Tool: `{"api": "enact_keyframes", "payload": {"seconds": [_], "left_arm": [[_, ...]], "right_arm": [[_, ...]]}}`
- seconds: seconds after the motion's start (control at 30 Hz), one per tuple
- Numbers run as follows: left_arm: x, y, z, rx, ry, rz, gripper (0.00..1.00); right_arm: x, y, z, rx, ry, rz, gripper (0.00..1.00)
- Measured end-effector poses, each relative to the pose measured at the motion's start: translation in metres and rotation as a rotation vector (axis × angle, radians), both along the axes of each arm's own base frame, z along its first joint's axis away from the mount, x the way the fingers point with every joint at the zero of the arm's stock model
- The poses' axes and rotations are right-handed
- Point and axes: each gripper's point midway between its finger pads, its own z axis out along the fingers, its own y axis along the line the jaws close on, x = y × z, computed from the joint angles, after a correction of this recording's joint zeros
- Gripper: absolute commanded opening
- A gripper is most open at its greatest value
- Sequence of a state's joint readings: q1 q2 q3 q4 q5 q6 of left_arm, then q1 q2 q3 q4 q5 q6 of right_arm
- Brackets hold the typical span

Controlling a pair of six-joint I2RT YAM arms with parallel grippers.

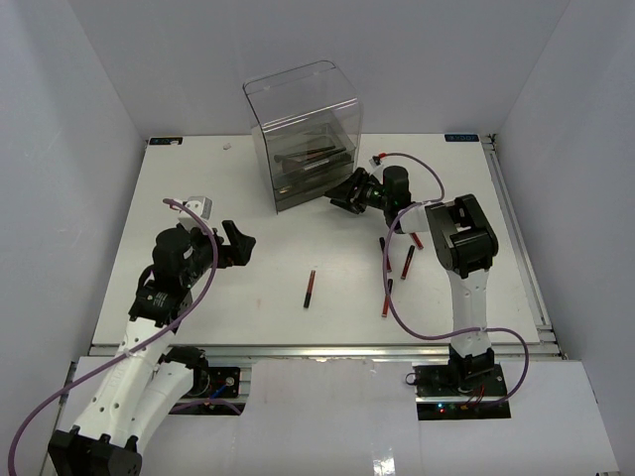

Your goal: Organize the makeup

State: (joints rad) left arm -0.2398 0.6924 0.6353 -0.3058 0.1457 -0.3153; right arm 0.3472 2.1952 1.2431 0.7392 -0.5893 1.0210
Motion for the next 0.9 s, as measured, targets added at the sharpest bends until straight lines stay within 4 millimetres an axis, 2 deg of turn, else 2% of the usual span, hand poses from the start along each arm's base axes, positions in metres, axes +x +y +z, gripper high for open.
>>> {"api": "enact_keyframes", "payload": {"seconds": [0.17,0.3,0.43,0.6,0.9], "left_arm": [[0.002,0.001,-0.003,0.005,0.009,0.007,0.98],[0.002,0.002,-0.004,0.007,0.013,0.012,0.98],[0.003,0.002,-0.005,0.010,0.016,0.017,0.98],[0.004,0.003,-0.006,0.012,0.021,0.019,0.98],[0.004,0.004,-0.006,0.014,0.020,0.025,0.98]], "right_arm": [[0.008,0.002,-0.021,0.014,0.047,-0.027,0.56],[0.023,0.007,-0.021,0.043,0.042,-0.042,0.56],[0.036,0.011,-0.012,0.076,0.024,-0.050,0.54],[0.048,0.016,-0.008,0.107,0.017,-0.059,0.48],[0.049,0.018,-0.020,0.127,0.063,-0.060,0.22]]}}
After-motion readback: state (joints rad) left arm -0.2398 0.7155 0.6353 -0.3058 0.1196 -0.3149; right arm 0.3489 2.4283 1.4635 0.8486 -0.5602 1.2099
